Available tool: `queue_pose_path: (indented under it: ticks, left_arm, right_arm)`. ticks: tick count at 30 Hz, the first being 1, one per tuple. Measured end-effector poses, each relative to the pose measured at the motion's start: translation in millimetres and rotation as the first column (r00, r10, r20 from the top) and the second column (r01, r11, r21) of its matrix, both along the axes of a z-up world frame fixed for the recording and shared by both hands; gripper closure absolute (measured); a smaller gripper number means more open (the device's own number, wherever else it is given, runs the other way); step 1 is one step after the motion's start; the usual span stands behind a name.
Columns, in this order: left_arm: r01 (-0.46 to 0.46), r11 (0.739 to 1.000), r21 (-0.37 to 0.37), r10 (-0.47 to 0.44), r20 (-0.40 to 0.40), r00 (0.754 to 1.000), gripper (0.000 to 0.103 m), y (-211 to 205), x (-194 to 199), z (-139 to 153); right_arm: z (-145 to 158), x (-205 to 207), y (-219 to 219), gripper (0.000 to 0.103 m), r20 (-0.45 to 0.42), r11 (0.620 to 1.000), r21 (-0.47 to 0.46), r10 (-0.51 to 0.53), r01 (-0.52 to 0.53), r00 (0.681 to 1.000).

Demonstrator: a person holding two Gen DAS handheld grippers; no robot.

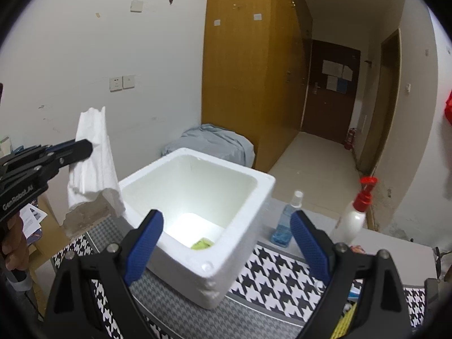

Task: Organize soft objects
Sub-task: 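Lower the white towel into the foam box and open the left tool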

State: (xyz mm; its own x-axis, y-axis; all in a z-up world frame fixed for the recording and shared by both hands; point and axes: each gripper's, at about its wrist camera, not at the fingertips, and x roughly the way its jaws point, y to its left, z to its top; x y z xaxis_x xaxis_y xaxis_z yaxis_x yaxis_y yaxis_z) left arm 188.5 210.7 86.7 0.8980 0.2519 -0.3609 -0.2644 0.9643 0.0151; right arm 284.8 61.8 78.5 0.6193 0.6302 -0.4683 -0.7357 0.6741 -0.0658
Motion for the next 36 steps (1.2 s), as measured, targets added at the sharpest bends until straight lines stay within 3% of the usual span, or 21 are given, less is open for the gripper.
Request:
queue_pose_path:
  ticks: [23, 30, 36]
  left_arm:
    - [0.095, 0.995, -0.009, -0.096, -0.08, 0.992, 0.096, -16, 62, -13]
    - [0.096, 0.995, 0.029, -0.093, -0.1, 0.991, 0.096, -20, 72, -18]
    - [0.108, 0.994, 0.027, -0.104, -0.127, 0.986, 0.09, -20, 80, -25]
  right_arm:
    - [-10, 2, -49, 0.009, 0.006, 0.997, 0.005, -0.08, 0.08, 0.997]
    - [-14, 2, -56, 0.009, -0.004, 0.995, 0.0, -0.099, 0.099, 0.995]
    - [-13, -3, -63, 0.009, 0.017, 0.992, -0.011, -0.126, 0.126, 0.992]
